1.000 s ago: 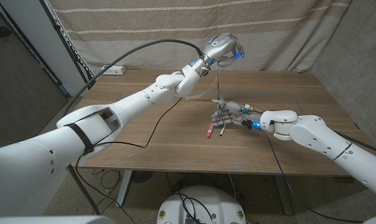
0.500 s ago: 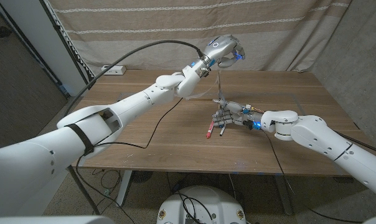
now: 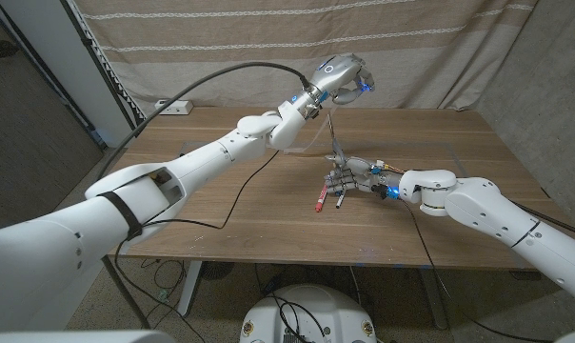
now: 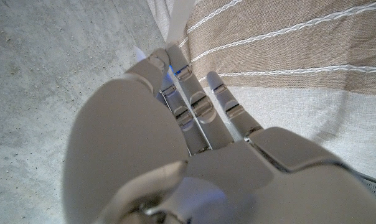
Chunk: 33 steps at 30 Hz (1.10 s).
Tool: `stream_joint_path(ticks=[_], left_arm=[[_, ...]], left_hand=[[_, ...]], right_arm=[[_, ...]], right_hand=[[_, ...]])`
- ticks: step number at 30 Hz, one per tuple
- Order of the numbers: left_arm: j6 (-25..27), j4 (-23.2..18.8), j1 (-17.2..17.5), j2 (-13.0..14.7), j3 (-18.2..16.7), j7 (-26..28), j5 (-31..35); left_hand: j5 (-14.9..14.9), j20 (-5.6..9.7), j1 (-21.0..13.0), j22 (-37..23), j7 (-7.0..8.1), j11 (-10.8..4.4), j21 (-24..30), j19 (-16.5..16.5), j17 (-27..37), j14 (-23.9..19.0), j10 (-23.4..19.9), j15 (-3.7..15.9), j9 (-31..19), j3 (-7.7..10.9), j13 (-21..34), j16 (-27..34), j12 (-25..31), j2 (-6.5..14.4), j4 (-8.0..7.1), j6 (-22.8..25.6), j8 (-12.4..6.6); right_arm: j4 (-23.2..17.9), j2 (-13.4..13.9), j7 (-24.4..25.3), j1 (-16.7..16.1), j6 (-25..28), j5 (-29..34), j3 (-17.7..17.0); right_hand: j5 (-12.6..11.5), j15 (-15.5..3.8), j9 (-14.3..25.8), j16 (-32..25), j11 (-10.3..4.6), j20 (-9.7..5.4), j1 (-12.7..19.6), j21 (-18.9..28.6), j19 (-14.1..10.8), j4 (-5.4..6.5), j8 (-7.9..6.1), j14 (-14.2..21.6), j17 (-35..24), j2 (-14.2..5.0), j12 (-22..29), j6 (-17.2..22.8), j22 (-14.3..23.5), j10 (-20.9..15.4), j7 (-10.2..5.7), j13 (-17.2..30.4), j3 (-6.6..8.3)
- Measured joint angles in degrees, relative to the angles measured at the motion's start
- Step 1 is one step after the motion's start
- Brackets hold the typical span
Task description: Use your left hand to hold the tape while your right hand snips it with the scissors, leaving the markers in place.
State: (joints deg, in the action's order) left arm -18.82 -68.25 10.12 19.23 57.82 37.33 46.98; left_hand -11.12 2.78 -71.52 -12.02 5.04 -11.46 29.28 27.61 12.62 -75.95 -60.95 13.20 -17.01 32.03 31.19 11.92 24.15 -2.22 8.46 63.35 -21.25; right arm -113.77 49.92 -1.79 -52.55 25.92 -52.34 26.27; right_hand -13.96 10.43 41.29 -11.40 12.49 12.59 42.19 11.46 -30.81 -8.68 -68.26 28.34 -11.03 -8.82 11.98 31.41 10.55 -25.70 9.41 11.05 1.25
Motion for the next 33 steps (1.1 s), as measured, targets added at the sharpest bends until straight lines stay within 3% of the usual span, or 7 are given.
stream_joint_path(ticks=[15, 33], left_arm=[[0.2, -1.6, 1.3, 0.9, -1.5, -1.3, -1.5], [0.0, -2.6, 2.3, 1.2, -2.7, -2.5, -2.4]], left_hand=[[0.0, 0.0, 0.0, 0.0, 0.0, 0.01, 0.0, 0.0, 1.0, 0.0, 0.0, 0.0, 0.0, 0.0, 0.0, -0.1, 0.2, 0.0, 0.0, 0.0, 0.0], [0.0, 0.0, 0.0, 0.0, 0.0, 0.02, 0.4, 0.0, 1.0, 0.0, 0.0, 0.0, 0.0, 0.0, 0.0, 0.1, 0.2, 0.0, 0.0, 0.0, -0.15]], right_arm=[[-0.8, 0.1, 0.5, -0.3, 0.0, 0.0, 0.0], [-1.2, 0.2, 0.9, -0.5, 0.0, -0.1, -0.1]], right_hand=[[1.3, -0.31, 0.0, 0.0, -0.31, 0.0, 0.8, 0.0, 0.0, 0.19, -0.34, 0.3, 0.0, -0.26, 0.0, 0.6, 0.0, -0.3, 0.08, 0.0, 0.65], [2.3, -0.3, -0.1, 0.0, -0.82, 0.0, 3.0, 0.0, 0.0, 0.13, -0.82, 0.9, 0.0, -1.05, 0.0, 2.1, 0.0, -1.0, 0.23, 0.0, 2.98]])
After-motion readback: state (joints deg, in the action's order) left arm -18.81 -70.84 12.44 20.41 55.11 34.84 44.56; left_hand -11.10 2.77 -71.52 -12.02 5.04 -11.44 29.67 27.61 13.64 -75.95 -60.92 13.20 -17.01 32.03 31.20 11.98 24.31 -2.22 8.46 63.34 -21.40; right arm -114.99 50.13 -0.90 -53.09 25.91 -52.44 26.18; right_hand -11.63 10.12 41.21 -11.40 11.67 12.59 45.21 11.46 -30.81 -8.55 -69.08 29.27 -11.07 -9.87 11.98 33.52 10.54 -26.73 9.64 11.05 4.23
